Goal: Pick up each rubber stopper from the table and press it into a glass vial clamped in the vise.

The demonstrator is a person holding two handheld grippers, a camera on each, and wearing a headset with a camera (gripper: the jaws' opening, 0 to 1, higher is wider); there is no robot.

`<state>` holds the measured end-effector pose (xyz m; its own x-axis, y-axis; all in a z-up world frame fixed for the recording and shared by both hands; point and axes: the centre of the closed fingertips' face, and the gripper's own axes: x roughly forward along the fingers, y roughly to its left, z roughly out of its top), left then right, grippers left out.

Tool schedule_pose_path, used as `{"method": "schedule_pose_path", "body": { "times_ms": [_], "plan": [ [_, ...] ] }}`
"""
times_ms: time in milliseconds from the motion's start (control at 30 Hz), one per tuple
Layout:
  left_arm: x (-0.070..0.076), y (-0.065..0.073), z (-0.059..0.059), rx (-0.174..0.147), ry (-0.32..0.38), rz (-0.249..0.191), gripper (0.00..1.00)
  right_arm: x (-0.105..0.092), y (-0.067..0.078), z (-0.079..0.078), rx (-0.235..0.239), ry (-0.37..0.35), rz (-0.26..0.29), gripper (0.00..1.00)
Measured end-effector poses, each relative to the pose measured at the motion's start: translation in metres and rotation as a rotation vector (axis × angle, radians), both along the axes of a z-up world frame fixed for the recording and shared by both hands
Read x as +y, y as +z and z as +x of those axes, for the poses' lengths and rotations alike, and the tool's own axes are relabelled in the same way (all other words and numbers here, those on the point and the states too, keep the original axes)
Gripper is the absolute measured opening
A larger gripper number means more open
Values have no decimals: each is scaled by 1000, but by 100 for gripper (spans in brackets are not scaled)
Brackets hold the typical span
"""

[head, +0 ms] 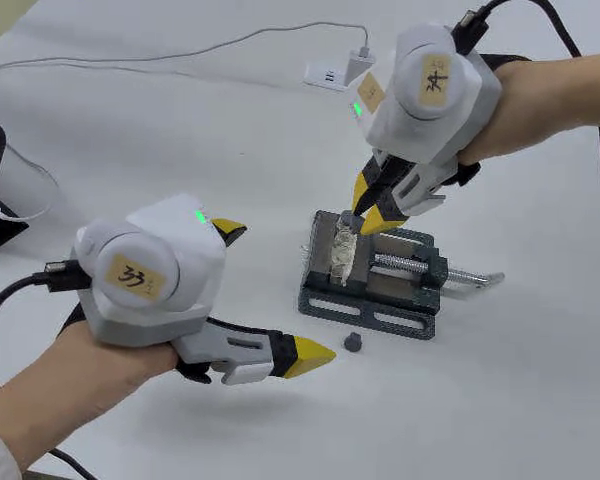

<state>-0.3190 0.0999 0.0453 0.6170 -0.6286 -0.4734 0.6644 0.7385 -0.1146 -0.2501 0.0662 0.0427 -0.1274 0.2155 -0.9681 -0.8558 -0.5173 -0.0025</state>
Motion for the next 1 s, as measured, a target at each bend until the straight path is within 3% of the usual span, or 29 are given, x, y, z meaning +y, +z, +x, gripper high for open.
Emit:
{"method": "schedule_pose_path", "body": {
  "times_ms": [1000],
  "plan": [
    [1,-10,-5,27,13,-16,94,1,-13,-4,2,-64,-56,6]
  ]
}}
